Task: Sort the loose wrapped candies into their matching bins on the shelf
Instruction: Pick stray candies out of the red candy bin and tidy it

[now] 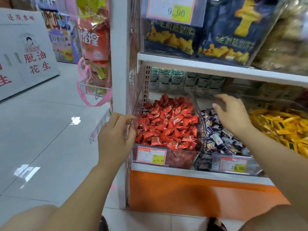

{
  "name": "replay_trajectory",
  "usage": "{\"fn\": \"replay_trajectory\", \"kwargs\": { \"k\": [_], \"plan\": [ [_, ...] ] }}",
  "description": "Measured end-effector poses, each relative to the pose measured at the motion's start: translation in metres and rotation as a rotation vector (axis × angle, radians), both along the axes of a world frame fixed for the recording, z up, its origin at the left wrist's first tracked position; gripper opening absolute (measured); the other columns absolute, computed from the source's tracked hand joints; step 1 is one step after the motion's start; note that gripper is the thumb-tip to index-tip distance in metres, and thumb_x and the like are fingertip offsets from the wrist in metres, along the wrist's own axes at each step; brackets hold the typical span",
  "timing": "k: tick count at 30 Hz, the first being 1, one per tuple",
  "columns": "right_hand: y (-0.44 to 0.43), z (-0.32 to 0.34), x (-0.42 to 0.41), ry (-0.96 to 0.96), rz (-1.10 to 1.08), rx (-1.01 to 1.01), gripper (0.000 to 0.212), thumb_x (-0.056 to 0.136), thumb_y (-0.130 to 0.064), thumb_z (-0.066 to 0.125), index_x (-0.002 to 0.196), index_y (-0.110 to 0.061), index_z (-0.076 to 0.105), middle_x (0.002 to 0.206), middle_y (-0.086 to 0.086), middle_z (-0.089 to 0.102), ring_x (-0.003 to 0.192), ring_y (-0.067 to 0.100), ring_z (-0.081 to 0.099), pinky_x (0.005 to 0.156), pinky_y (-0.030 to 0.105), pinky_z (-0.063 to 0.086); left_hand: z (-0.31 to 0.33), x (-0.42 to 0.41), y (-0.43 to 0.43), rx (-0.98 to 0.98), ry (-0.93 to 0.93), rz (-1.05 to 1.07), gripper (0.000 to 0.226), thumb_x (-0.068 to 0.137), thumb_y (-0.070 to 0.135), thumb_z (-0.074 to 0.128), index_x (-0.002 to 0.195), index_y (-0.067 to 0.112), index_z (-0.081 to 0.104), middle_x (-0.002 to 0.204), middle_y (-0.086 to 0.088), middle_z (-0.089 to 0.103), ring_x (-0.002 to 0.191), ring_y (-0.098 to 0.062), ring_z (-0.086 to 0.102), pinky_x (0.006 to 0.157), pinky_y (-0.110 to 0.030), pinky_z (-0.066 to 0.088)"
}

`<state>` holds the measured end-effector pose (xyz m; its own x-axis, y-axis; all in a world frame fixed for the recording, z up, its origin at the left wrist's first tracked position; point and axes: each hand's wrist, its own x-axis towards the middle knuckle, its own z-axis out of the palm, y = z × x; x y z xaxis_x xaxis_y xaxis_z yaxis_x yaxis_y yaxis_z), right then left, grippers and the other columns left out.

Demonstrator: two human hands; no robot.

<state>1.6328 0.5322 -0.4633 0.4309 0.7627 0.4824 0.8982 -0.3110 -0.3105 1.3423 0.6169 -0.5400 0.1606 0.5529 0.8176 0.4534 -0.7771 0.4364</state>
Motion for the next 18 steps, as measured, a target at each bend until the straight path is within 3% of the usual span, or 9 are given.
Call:
{"fn": "replay_trajectory", "kwargs": {
  "k": [2,4,7,10,13,16,18],
  "plan": [
    [0.016,0.009,-0.015,0.016,0.105,0.021,0.034,0.092,-0.019,0.055,0.124,-0.010,0.058,0.119,0.011,0.063,0.114,0.030,0.055,0.099,0.031,0.041,0.003,-0.001,-0.001,0.000,-0.043,-0.029,0.021,0.083,0.021,0.048,0.097,0.014,0.063,0.087,0.008,0.050,0.069,-0.010,0.051,0.064,-0.021,0.047],
    [0.037,0.013,-0.040,0.053,0.232,0.012,0.028,0.091,-0.015,0.057,0.119,-0.012,0.063,0.114,0.005,0.067,0.104,0.019,0.059,0.088,0.016,0.035,0.008,-0.002,0.000,0.038,-0.099,-0.026,0.021,0.082,0.013,0.049,0.093,0.005,0.064,0.086,0.008,0.048,0.071,-0.003,0.044,0.070,-0.005,0.038],
    [0.078,0.009,-0.073,0.107,0.392,-0.062,0.025,0.090,-0.012,0.058,0.113,-0.013,0.067,0.106,0.002,0.068,0.090,0.007,0.056,0.077,0.006,0.031,0.011,-0.003,0.008,0.067,-0.170,0.012,0.019,0.081,0.007,0.050,0.092,0.002,0.064,0.091,0.008,0.046,0.076,-0.004,0.045,0.075,-0.006,0.037],
    [0.122,-0.001,-0.094,0.097,0.481,-0.201,0.027,0.090,-0.011,0.057,0.116,-0.009,0.065,0.112,0.006,0.067,0.095,0.011,0.057,0.074,0.008,0.031,0.010,-0.003,0.014,0.049,-0.234,0.034,0.017,0.080,0.007,0.051,0.093,0.003,0.063,0.093,0.006,0.046,0.078,-0.002,0.045,0.076,-0.006,0.037],
    [0.159,-0.013,-0.102,0.000,0.489,-0.328,0.025,0.092,-0.013,0.053,0.113,-0.007,0.065,0.118,0.010,0.064,0.106,0.023,0.057,0.081,0.017,0.036,0.013,-0.002,0.018,0.043,-0.290,0.052,0.015,0.080,0.005,0.052,0.092,0.003,0.060,0.090,0.003,0.045,0.079,0.008,0.044,0.076,-0.004,0.034],
    [0.185,-0.020,-0.103,-0.089,0.475,-0.470,0.024,0.091,-0.013,0.053,0.110,-0.008,0.066,0.116,0.011,0.065,0.105,0.026,0.059,0.088,0.027,0.043,0.018,-0.002,0.022,-0.004,-0.391,0.028,0.020,0.081,0.005,0.053,0.097,0.017,0.053,0.090,0.006,0.046,0.076,0.004,0.046,0.074,-0.006,0.036],
    [0.195,-0.024,-0.102,-0.097,0.477,-0.566,0.027,0.091,-0.014,0.056,0.117,-0.012,0.064,0.119,0.009,0.064,0.107,0.026,0.059,0.084,0.023,0.042,0.022,-0.003,0.024,-0.079,-0.464,0.029,0.022,0.084,0.009,0.052,0.096,0.026,0.046,0.090,0.012,0.047,0.076,-0.001,0.048,0.071,-0.009,0.038]
  ]
}}
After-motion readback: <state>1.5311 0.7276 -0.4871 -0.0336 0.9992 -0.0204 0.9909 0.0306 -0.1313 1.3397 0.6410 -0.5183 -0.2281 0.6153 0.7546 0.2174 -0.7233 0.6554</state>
